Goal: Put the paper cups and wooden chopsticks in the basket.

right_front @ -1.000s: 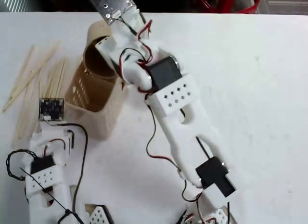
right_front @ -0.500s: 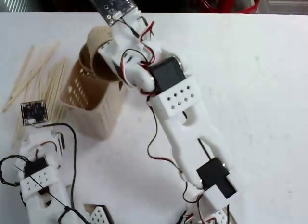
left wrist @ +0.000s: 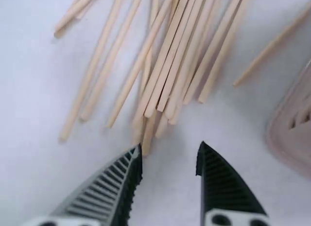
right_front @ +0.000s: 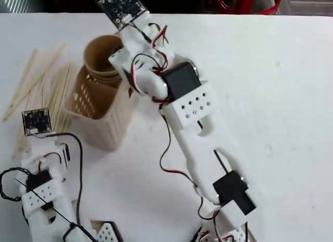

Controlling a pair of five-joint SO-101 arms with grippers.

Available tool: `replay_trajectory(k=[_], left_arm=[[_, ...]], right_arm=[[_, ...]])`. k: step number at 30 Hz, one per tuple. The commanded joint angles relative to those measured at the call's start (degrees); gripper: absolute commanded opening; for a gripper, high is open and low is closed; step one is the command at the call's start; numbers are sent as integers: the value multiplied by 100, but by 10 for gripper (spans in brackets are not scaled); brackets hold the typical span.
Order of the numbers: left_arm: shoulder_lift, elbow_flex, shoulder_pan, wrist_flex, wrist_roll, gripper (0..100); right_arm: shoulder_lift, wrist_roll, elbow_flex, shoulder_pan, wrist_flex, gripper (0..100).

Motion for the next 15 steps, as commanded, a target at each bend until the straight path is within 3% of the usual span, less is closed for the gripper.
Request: replay_trajectory(k=[1,4,8,12,15], left_arm=[[-66,-360,-40,-35,62,192],[-66,-360,-40,-35,62,192],[-66,-360,-40,-35,62,192],[-66,-360,-40,-26,62,192],[-66,-360,-40,-26,62,192]], right_arm=[[-919,70,-264,57,523,302],[-1903,264,-237,57,1578,302],[-3011,1160,-176,479,2677,301],[-3398,1415,607,1912,2492,301],[-3011,1591,1829,2633,1692,301]])
